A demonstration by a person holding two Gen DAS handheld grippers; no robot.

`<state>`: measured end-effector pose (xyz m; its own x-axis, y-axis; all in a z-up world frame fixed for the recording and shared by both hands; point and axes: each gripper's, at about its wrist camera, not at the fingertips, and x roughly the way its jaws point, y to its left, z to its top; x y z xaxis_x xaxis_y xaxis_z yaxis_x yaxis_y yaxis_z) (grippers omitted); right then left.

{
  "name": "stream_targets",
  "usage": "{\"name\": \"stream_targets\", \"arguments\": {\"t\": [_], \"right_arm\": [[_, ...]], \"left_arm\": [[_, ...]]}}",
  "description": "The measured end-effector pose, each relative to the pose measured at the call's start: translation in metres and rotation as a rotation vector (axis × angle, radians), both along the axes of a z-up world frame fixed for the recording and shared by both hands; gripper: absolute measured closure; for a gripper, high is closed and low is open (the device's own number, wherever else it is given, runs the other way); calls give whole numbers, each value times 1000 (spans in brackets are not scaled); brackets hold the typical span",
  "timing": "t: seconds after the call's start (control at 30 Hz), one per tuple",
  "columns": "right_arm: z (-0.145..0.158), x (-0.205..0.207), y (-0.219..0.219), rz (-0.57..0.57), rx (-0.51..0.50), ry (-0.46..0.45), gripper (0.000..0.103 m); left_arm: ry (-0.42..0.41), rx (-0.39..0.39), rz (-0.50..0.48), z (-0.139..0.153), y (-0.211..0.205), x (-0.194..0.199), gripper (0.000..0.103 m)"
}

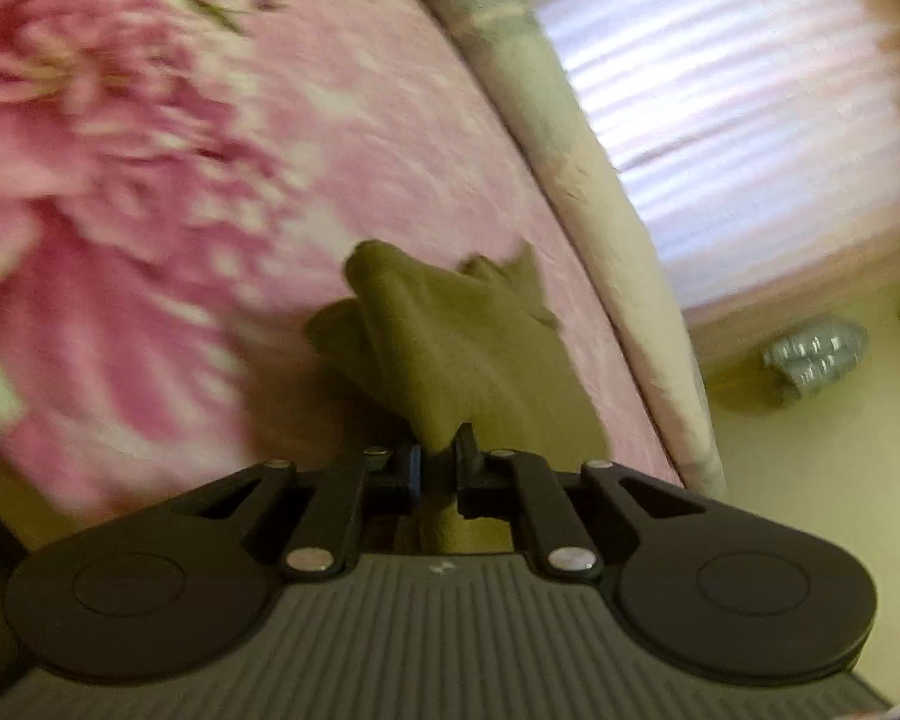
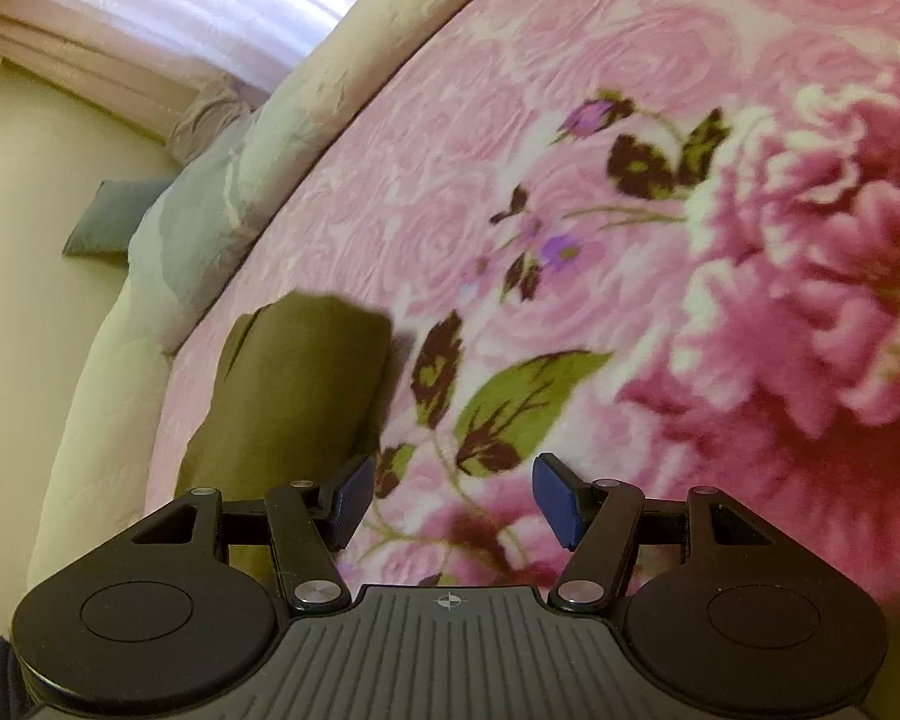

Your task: Fold clothes

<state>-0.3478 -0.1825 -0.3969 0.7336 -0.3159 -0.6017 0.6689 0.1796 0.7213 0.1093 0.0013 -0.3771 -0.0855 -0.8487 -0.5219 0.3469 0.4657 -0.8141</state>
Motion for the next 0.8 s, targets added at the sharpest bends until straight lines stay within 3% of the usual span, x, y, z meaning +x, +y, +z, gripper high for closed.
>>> {"name": "stream_targets", "arguments": {"t": [0.07,0.1,0.17,0.2,0.33,0.43,0.47,0.5,0.53,0.63,0.8], "right_arm": [[-3,5,-8,5,7,-37,41],[-4,8,-13,4,17,-64,40],[-9,15,-23,-2,46,-127,23],[-11,19,-27,-2,56,-157,14],[-20,44,-40,14,78,-246,14],[-22,70,-52,22,61,-251,15],[-22,78,-56,28,54,-241,20],[-23,85,-59,31,57,-226,47],[-25,89,-60,29,65,-215,60],[-28,90,-58,12,77,-203,73],[-24,72,-16,-44,167,-204,76]], "left_arm": [[73,-8,18,-12,4,2,91],[91,-23,28,-16,7,1,85],[122,-56,43,-24,17,-2,69],[136,-64,50,-28,19,-4,66],[168,-48,34,-39,10,-13,67],[156,-61,40,-42,6,-14,77],[144,-66,24,-42,2,-11,94],[132,-71,8,-42,-2,-8,95],[111,-70,-12,-40,-7,-5,95],[72,-84,-63,-28,-10,4,96],[8,-72,-78,-12,1,31,96]]}}
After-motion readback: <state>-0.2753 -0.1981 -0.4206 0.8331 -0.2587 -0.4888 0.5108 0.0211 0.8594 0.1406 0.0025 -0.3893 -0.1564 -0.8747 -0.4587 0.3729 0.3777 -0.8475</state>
